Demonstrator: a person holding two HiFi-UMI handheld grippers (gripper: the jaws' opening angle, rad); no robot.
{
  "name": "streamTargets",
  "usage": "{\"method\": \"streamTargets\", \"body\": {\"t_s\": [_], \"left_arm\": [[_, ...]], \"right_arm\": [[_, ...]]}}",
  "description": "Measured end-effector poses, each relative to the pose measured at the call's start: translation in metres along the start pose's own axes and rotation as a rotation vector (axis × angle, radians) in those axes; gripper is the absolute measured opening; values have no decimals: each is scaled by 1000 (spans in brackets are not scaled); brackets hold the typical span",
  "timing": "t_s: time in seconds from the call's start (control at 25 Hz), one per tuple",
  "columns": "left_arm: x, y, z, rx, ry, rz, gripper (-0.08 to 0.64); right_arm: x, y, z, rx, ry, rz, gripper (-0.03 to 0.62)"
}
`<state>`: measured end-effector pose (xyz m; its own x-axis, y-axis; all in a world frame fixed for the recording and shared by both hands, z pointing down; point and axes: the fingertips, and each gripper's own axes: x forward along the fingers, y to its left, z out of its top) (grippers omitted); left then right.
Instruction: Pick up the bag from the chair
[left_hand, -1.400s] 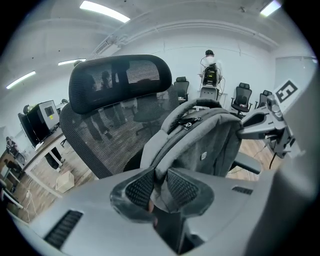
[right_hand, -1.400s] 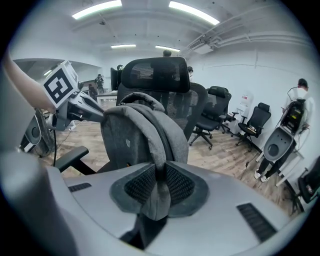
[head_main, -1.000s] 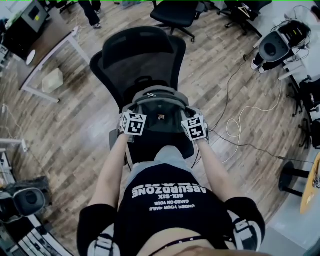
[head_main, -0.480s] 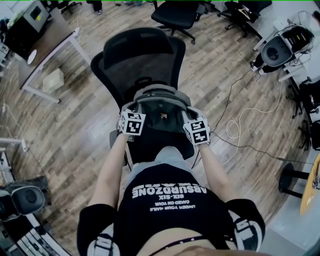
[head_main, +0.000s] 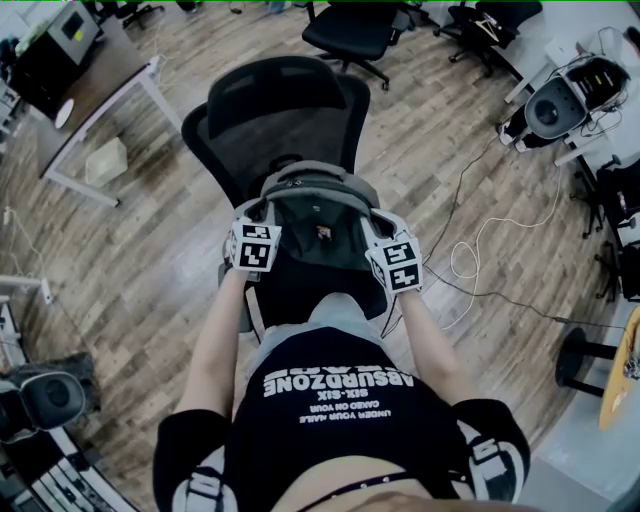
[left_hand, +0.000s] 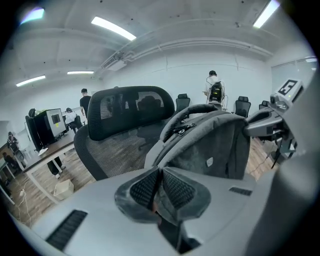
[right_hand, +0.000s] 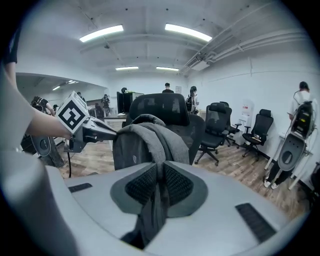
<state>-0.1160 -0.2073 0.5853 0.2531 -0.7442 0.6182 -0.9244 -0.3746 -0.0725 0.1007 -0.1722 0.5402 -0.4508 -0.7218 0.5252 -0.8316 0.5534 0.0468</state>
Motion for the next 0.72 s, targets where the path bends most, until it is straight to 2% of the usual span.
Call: {"method": "streamTargets", "body": {"t_s": [0.2,0.72], "left_arm": [[-21,7,20,-22,-63,1,43],[-67,16,84,25,-210,18,40]], "right_arm": [[-11,2,18,-6,-35,5,58],[-37,-6,74,2,-170,-8,58]]}}
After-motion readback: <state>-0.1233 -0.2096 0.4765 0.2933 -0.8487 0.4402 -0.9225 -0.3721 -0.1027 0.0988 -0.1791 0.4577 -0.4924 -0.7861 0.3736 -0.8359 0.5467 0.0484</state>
